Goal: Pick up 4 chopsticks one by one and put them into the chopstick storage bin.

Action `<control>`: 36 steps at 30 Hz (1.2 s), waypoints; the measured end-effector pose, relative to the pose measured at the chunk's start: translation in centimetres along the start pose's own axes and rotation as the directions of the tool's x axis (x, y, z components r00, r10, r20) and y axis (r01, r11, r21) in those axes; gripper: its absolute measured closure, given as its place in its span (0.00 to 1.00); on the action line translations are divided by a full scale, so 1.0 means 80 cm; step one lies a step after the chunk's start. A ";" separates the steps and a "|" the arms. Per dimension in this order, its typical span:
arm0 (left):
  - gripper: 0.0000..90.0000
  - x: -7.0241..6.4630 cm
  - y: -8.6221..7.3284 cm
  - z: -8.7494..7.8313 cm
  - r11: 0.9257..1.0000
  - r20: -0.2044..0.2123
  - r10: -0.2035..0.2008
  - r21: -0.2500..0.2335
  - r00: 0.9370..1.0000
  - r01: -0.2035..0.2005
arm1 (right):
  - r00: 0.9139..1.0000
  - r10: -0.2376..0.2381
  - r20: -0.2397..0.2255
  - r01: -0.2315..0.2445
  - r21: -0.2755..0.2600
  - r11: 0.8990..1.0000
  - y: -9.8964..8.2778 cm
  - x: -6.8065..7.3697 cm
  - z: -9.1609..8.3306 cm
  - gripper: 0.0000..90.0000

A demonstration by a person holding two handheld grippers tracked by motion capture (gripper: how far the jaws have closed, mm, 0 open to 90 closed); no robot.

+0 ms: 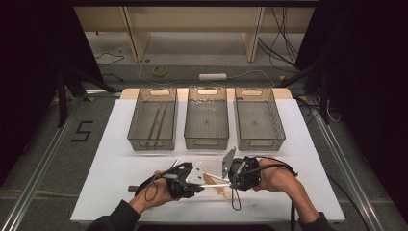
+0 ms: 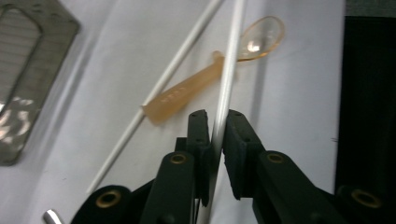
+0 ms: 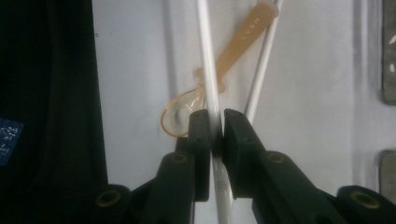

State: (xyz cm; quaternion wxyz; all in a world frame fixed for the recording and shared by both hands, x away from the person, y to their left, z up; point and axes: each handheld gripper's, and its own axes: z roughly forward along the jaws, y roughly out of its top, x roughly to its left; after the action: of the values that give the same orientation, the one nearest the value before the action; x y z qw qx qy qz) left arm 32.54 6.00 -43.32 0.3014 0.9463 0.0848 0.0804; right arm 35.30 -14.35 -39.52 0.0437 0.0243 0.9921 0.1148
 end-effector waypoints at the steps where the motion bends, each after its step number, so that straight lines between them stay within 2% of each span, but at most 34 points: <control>1: 0.93 -0.002 0.002 0.000 1.000 -0.003 0.007 0.001 1.000 -0.007 | 1.000 0.009 0.009 -0.009 -0.004 1.000 -0.001 -0.001 -0.002 0.87; 4: 0.94 -0.003 0.004 -0.003 1.000 -0.010 0.001 -0.001 1.000 -0.001 | 0.999 0.040 0.005 -0.040 -0.037 0.999 -0.007 -0.007 -0.006 0.84; 7: 0.94 0.003 0.001 -0.007 1.000 -0.029 -0.030 -0.009 0.999 0.030 | 0.995 0.098 0.011 -0.097 -0.080 0.992 -0.010 -0.011 -0.014 0.74; 9: 0.94 0.006 -0.001 -0.010 0.999 -0.043 -0.049 -0.013 0.998 0.048 | 0.987 0.159 0.015 -0.156 -0.129 0.979 -0.012 -0.014 -0.019 0.68; 12: 0.94 0.011 -0.003 -0.013 0.998 -0.069 -0.070 -0.012 0.995 0.069 | 0.979 0.200 0.040 -0.191 -0.173 0.966 -0.015 -0.018 -0.025 0.64; 14: 0.94 0.016 -0.005 -0.015 0.996 -0.077 -0.094 -0.013 0.993 0.093 | 0.972 0.230 0.058 -0.215 -0.193 0.957 -0.015 -0.018 -0.027 0.55; 17: 0.94 0.023 -0.009 -0.019 0.991 -0.097 -0.134 -0.020 0.986 0.133 | 0.956 0.286 0.069 -0.263 -0.230 0.937 -0.016 -0.019 -0.030 0.49; 19: 0.94 0.027 -0.012 -0.022 0.987 -0.113 -0.160 -0.027 0.981 0.158 | 0.947 0.308 0.087 -0.279 -0.248 0.928 -0.018 -0.020 -0.032 0.50; 25: 0.94 0.040 -0.019 -0.032 0.975 -0.143 -0.221 -0.057 0.965 0.215 | 0.933 0.348 0.090 -0.310 -0.287 0.906 -0.026 -0.018 -0.034 0.43; 30: 0.94 0.049 -0.026 -0.042 0.966 -0.163 -0.256 -0.088 0.953 0.245 | 0.927 0.363 0.090 -0.325 -0.284 0.902 -0.029 -0.017 -0.027 0.41; 36: 0.94 0.056 -0.031 -0.052 0.954 -0.186 -0.294 -0.119 0.938 0.275 | 0.928 0.363 0.082 -0.333 -0.249 0.909 -0.029 -0.017 -0.010 0.40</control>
State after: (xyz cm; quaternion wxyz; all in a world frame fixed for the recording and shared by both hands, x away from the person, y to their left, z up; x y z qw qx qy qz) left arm 35.80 11.25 -41.00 0.3425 0.8963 0.2472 0.1350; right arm 36.48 -16.86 -39.16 0.0879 0.2030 0.9469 0.2333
